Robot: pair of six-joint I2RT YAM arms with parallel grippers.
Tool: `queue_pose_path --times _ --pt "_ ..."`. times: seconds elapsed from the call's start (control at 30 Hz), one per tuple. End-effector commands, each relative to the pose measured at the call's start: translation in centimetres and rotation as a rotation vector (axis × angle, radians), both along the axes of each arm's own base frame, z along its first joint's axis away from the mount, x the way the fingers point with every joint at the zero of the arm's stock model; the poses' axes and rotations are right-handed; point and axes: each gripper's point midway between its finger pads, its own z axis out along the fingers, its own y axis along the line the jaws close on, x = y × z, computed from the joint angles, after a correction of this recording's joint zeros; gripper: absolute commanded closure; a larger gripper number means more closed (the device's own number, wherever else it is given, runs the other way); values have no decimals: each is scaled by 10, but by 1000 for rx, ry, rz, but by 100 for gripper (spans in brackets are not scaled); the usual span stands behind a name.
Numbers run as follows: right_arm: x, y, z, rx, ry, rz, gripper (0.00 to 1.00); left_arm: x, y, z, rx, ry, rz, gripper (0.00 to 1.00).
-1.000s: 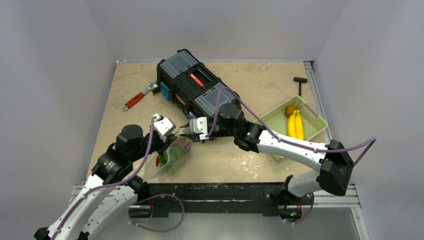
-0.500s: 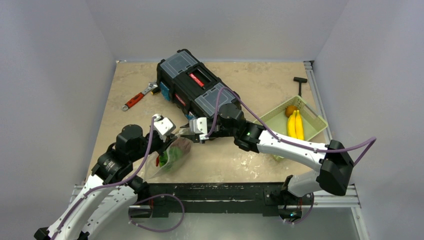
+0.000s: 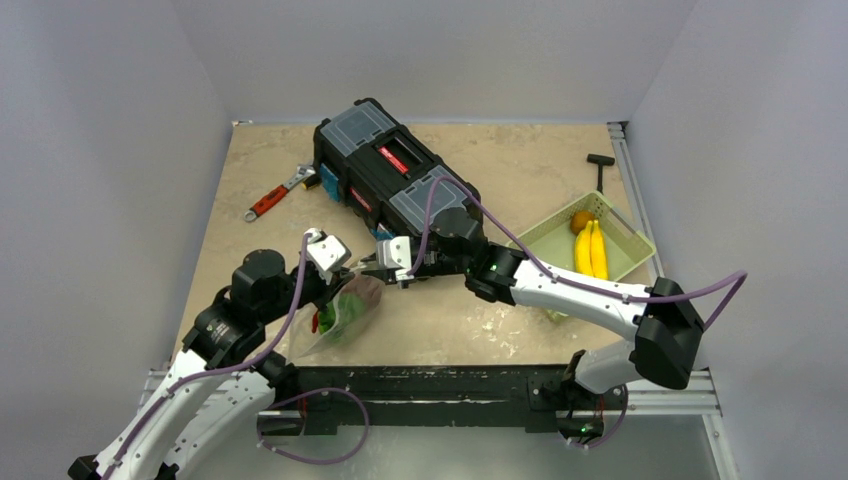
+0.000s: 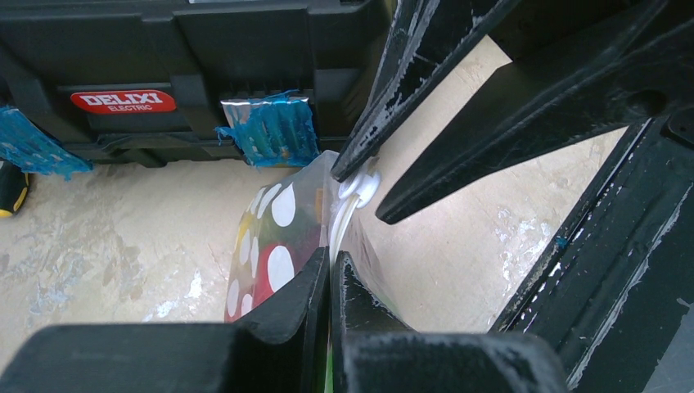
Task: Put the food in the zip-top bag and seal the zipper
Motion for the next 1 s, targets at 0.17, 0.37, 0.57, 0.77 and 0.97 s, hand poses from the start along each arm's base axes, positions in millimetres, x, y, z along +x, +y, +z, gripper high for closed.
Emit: queue_pose_path --times 0.17,0.37,0.57,0.77,0.97 --pt "-3 9 13 14 -51 55 93 -5 -9 9 -28 -48 -69 100" --pt "-12 13 5 -30 -67 150 100 -10 -9 10 -32 -111 -112 100" --pt "-21 18 2 -62 -94 249 97 -12 -9 10 -34 -131 -122 100" --pt "-31 18 -4 -75 -83 315 95 -11 -9 10 -35 -137 -121 100" --pt "-36 15 -11 -100 -65 340 93 -8 -4 13 -32 -163 -89 100"
